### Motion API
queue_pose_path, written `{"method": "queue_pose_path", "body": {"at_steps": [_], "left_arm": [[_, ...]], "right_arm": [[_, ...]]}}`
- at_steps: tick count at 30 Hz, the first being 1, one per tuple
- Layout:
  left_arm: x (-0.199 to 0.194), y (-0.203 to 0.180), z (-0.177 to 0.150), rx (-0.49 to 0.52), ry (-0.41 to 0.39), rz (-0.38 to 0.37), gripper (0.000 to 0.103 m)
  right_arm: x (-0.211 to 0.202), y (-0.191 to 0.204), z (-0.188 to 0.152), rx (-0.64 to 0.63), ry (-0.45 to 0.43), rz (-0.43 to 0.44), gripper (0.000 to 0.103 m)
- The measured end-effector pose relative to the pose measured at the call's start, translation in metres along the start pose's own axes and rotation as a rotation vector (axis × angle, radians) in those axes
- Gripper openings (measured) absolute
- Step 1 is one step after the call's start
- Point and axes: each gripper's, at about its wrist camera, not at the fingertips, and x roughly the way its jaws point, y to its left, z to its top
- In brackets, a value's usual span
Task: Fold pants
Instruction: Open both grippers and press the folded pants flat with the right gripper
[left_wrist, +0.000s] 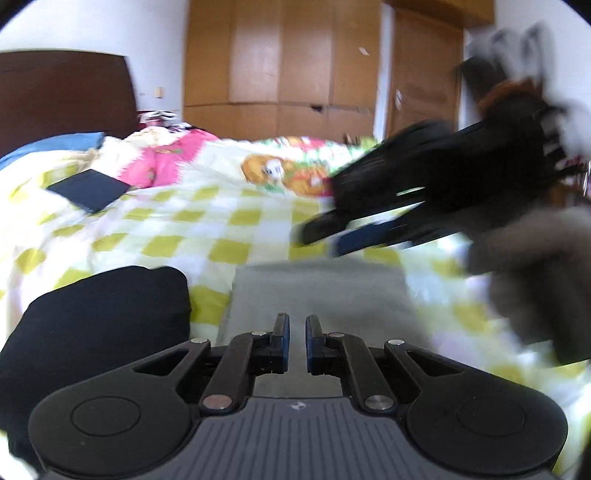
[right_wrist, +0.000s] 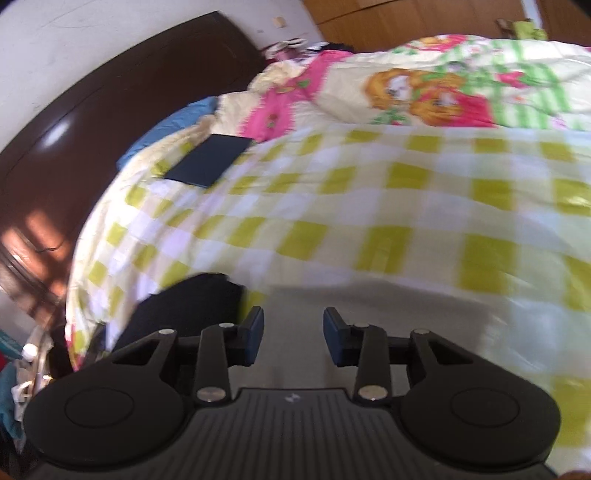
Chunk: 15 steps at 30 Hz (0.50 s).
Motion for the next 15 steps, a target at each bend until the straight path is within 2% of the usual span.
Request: {"method": "queue_pose_path", "body": {"at_steps": [3,4,7,9,12,13,14,15], "left_arm": [[0.038,0.015,-0.011,0.057,0.138,0.095,0.023],[0.045,0.024,-0.016,0.051,0.172,0.109,0.032],[0.041,0.039,-0.017,0.026,0.169,0.084,0.031],[0.039,0.033,-0.014,0.082,0.163,0.131,0.031],[0.047,0.033,-0.014,0.069,0.18,0.127,0.031],[0.048,0.032,-0.015,0.069,0.183,0.129,0.031],[0.05,0.031,-0.015,0.079,0.185,0.136,0.031],[0.052,0.029,-0.015,0.086,0.187,0.144,0.031]], "right_arm": [[-0.024,-0.037,-0.029,0.083,0.017,-0.069,0.043],[-0.028,-0.05,-0.041,0.127,0.035,-0.075,0.043],[-0.022,-0.078,-0.07,0.254,0.101,-0.039,0.043],[-0.014,-0.089,-0.08,0.339,0.11,0.035,0.043],[0.007,-0.092,-0.084,0.401,0.121,0.169,0.054],[0.015,-0.094,-0.086,0.433,0.123,0.197,0.054],[0.022,-0.095,-0.086,0.456,0.127,0.225,0.054],[0.026,-0.095,-0.085,0.465,0.127,0.242,0.042]]}}
